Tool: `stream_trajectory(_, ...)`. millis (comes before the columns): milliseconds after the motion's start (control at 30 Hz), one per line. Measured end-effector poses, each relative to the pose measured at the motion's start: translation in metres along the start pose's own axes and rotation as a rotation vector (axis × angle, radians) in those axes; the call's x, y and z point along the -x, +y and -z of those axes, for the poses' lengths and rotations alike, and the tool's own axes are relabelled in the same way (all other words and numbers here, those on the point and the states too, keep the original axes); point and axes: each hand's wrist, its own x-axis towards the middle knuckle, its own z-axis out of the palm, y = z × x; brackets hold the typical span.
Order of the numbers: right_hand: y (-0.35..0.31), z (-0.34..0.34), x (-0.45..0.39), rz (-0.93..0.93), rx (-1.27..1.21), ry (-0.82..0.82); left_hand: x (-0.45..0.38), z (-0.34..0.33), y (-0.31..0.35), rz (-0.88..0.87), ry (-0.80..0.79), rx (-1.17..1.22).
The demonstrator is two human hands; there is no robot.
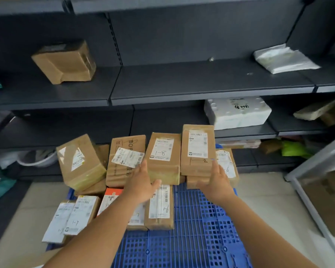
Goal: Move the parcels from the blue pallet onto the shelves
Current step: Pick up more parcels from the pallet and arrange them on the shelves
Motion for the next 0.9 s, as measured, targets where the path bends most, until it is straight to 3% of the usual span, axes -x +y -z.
stream_trajectory(300,0.021,-0.009,-0.076,-0.187,-0.376,-0.002,-0.055,-0.015,0.006,0.219,0.04,0.304)
stream_trajectory(467,0.031,-0.014,-0.095,-0.223,-0.561,-0.004,-0.065,-0.019,0.001,0.251,0.025,0.477)
stream_trajectory(667,0.041,-0.021,-0.096,-0.197,-0.671,-0.035,-0.068,-0.03,-0.007,0.318,0.05,0.636)
stream_trajectory(900,0.043,-0.003,-0.087,-0.118,-0.768,-0.009,-0.051,-0.026,0.001,0.243,0.134,0.816)
